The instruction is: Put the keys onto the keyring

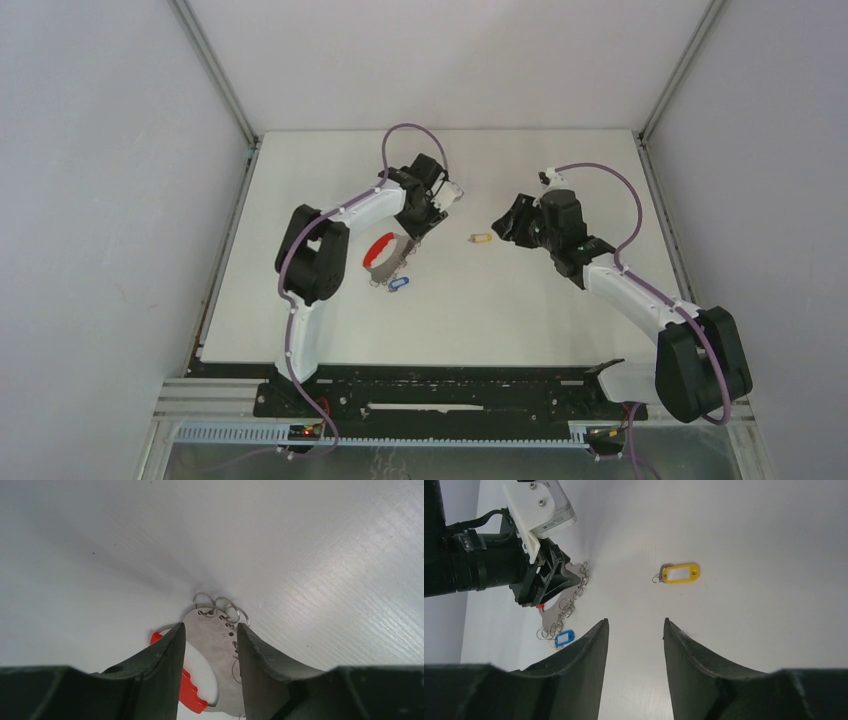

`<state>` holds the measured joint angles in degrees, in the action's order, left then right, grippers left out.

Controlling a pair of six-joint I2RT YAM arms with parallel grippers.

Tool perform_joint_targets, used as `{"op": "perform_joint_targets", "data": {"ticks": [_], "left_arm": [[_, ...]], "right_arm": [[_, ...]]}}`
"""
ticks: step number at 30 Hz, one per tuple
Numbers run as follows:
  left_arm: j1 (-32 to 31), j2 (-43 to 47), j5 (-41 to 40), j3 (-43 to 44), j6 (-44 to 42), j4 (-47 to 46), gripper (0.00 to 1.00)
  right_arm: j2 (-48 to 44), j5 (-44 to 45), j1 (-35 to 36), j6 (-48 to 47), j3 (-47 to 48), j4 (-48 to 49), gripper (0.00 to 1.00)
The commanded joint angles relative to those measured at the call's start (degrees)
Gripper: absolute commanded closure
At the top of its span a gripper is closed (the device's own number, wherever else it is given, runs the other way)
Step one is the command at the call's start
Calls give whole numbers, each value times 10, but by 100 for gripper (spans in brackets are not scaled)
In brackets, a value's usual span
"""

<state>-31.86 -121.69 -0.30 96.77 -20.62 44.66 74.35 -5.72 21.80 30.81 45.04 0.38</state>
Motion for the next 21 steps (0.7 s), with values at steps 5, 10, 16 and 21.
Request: {"op": "perform_joint_targets", "data": {"ticks": [5, 10, 16, 21], "left_arm": [[-4, -9, -12, 12, -20, -21, 52], [-4, -18, -20, 22, -12, -26, 53], [-4, -45, -3, 57, 12, 0, 57], [-3, -45, -1, 49, 18, 0, 58]], "right_arm": [[-8, -12, -4, 12, -9, 26, 47], [-6, -17, -6, 18, -12, 33, 48], [-8, -18, -7, 20, -14, 35, 49], [-10, -18, -10, 22, -18, 37, 51]]}}
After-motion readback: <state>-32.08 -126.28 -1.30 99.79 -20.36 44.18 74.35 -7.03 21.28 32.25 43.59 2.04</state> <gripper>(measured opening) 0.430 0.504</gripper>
